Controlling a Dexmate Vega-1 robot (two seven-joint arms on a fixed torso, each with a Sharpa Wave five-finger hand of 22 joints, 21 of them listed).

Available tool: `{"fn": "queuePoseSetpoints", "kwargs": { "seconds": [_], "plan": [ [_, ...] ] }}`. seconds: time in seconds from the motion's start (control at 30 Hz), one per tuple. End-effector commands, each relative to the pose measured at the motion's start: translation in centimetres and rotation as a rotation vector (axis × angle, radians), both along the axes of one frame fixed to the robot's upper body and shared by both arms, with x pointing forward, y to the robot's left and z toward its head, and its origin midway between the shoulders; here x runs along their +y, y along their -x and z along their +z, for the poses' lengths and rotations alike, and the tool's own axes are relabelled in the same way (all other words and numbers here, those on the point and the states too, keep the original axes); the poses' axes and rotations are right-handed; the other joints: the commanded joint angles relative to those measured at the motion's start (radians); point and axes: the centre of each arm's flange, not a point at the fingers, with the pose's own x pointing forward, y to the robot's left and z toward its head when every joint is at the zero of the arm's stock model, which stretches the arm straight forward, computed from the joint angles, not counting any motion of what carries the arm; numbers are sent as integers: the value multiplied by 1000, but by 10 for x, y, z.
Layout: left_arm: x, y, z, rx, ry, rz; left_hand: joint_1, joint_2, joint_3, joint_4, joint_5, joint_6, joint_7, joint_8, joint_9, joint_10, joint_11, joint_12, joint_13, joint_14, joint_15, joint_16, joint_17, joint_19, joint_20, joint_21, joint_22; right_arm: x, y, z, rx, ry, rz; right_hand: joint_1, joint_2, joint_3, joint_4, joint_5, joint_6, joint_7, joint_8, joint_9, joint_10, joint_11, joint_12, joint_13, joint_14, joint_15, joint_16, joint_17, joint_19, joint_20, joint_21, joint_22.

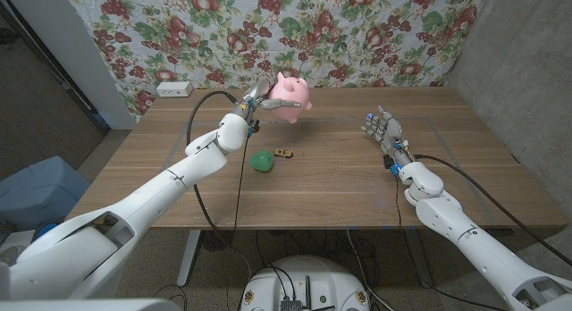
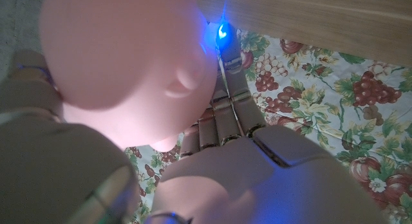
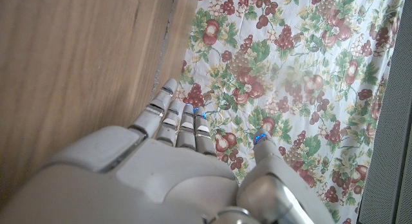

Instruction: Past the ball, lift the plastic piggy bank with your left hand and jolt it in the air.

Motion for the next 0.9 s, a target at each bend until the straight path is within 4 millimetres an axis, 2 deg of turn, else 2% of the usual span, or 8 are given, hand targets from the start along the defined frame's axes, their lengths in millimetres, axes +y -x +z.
{"fn": "queuePoseSetpoints", "kwargs": {
  "seconds": [0.03,0.5,0.9],
  "plan": [
    [5,3,0,-78,87,-19,563,493,45,2,8,377,-211,4,4,336,-321,-2,3,324,-351,3,5,-59,-145,9,-2,0,-3,2,0,7,4,0,30,6,-4,3,5,-4,1,6,8,5,4,2,9,2,0,-1,5,1,-2,5],
    [13,13,-10,-293,352,-64,561,491,47,1,8,381,-215,4,3,342,-327,-6,5,325,-351,1,7,-64,-145,20,-6,-1,-3,5,-7,2,7,2,30,7,-5,4,8,-6,1,6,6,3,3,2,10,1,0,-2,7,1,-6,5],
    [15,21,-16,-379,434,-70,559,488,48,1,8,382,-218,4,2,343,-330,-12,5,326,-351,-1,7,-72,-145,30,-9,-2,0,5,-12,7,6,2,29,7,-5,3,9,-8,1,6,6,4,3,2,10,1,0,-2,9,0,-9,5]
  ]
}}
